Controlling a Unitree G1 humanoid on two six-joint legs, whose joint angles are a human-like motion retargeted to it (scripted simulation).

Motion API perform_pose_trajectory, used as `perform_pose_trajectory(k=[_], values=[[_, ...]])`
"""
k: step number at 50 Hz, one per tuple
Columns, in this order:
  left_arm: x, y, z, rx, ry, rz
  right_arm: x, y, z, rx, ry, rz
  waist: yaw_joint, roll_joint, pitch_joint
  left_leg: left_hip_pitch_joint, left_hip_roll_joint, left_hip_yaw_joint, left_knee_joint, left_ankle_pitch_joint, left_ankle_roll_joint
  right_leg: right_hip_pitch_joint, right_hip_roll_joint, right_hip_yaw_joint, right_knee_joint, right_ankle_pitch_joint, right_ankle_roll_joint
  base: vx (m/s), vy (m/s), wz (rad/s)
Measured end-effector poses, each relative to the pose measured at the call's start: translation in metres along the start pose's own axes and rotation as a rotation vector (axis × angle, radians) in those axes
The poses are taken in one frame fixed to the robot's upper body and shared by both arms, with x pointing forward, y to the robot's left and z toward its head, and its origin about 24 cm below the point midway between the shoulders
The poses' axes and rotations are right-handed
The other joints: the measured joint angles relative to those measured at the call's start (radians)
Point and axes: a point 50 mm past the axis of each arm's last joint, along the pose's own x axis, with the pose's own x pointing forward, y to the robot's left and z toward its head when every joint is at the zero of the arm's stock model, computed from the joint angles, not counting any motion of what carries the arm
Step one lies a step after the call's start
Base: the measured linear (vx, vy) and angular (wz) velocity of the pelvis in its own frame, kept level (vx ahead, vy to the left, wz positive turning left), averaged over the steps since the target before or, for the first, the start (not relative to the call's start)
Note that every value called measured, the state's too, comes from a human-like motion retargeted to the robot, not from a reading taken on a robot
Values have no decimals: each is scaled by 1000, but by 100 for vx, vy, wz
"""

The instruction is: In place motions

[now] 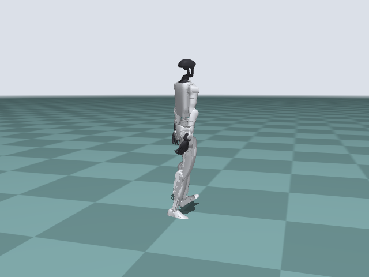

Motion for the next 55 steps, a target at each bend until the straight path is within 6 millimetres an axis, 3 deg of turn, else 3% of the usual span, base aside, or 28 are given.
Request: perform_pose_trajectory(k=[7,15,23,30,35,40,48,55], values=[[-1,13,-16,-6,58,55,-1,-7,-1,30,-19,-16,123,-10,-10,-76,-65,-105,-17,94,-77,72,31,-194,22,-37,35,-24,36,219],[-2,22,-30,-48,98,96,-10,-30,16,66,-93,-80,320,-28,37,-101,-200,-167,-50,163,-81,136,22,-350,49,-22,89,-41,37,177],[-3,10,-56,-148,172,89,-24,-41,57,43,-222,-128,577,-47,113,-114,-261,-199,-64,221,-81,148,50,-410,74,-44,90,-32,0,100],[-6,-11,-90,-190,262,36,-38,-36,100,-65,-343,-113,643,-41,115,-122,-284,-207,-67,243,-81,149,65,-399,88,-58,90,-8,5,51],[-6,-24,-92,-248,266,5,-42,-26,118,-170,-385,-105,656,-26,121,-116,-286,-220,-61,242,-81,157,72,-363,92,-68,90,-1,0,11],[-4,-20,-79,-234,223,4,-39,-19,116,-256,-362,-112,653,-32,116,-125,-282,-208,-65,239,-81,145,69,-358,89,-71,90,0,0,0],[0,-3,-50,-309,101,35,-25,-15,88,-233,-267,-85,598,-46,102,-126,-240,-181,-63,200,-81,118,56,-307,76,-71,90,13,-8,-48],[-3,20,-60,-329,118,91,-21,-13,78,-153,-236,-55,456,-79,88,-89,-171,-162,-50,140,-81,109,52,-236,33,-57,72,34,-22,-98]])
